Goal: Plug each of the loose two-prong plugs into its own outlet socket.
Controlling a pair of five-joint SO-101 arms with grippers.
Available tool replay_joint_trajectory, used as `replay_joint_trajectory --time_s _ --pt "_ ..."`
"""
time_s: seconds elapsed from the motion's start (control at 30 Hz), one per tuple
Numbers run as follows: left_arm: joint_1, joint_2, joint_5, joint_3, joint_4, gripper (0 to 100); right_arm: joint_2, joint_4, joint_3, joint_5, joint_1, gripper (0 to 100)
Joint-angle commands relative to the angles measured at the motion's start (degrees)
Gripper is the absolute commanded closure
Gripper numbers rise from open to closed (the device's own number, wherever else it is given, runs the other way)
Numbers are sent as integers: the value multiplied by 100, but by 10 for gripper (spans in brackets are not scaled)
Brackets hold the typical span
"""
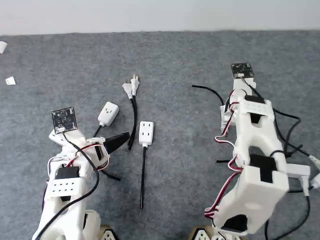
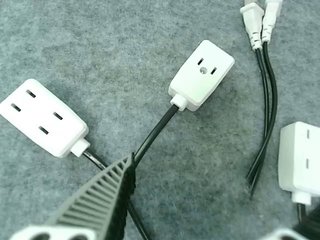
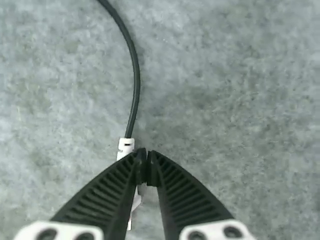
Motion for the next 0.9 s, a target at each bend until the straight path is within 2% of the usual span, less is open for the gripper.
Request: replay_joint_trajectory --time_s 0.0,0.1,0.57,0.87 --pt "-53 -123 -53 -127 -114 489 48 549 -440 299 -215 990" --pt "-53 -123 -53 -127 -114 489 84 804 -448 747 -479 990" --pt "-53 -123 -53 -127 -114 489 57 1059 -378 862 -822 990" --pt "-53 -123 -53 -127 -114 489 110 1051 -888 -281 -840 979"
